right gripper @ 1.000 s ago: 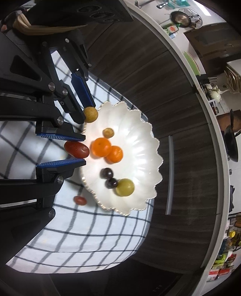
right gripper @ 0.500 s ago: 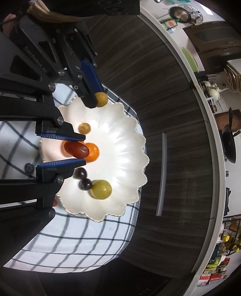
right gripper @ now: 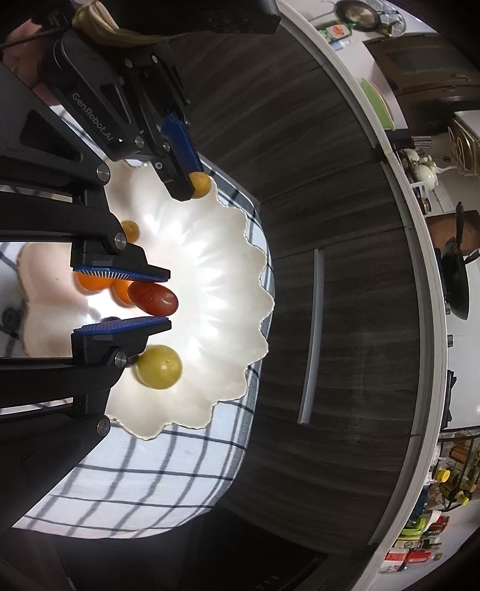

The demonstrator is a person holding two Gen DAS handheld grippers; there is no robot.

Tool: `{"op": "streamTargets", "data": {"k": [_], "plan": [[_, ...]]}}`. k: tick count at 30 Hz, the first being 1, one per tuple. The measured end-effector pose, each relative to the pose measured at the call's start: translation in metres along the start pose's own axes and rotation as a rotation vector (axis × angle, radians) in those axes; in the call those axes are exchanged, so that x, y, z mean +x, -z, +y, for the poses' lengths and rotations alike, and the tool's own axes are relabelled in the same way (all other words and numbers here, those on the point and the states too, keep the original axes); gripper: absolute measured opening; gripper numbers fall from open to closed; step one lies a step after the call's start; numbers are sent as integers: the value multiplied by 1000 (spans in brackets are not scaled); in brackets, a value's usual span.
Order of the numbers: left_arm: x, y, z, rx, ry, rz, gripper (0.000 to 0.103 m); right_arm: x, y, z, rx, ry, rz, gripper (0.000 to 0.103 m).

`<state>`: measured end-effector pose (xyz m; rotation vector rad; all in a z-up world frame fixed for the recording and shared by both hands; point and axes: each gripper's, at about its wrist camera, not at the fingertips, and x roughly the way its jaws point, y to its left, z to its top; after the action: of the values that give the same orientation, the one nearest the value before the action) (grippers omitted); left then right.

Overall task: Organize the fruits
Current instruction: 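Lift the brown fruit and red grape and carry them over the white bowl, then open both tools to drop the brown fruit and red grape into the bowl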

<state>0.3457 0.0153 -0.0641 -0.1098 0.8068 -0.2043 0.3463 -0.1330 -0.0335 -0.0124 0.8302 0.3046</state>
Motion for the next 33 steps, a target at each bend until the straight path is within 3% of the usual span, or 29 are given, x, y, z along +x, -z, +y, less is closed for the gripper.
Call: {"op": "streamTargets", "data": {"k": [21,23,26,31,33], "plan": [[30,10,7,-14,5,94,25,34,2,-6,7,20,62,21],[27,9,6,-7,2,86,40,34,3,-8,13,19,72,21],[23,9,6,-15,1,70,53,35,4,-11,30,18,80,22],[19,11,8,-21,-17,68,68,30,6,-15,44,54,67,53],[16,12,8,-30,-28,61,75,25,7,-15,44,80,59,61]]}}
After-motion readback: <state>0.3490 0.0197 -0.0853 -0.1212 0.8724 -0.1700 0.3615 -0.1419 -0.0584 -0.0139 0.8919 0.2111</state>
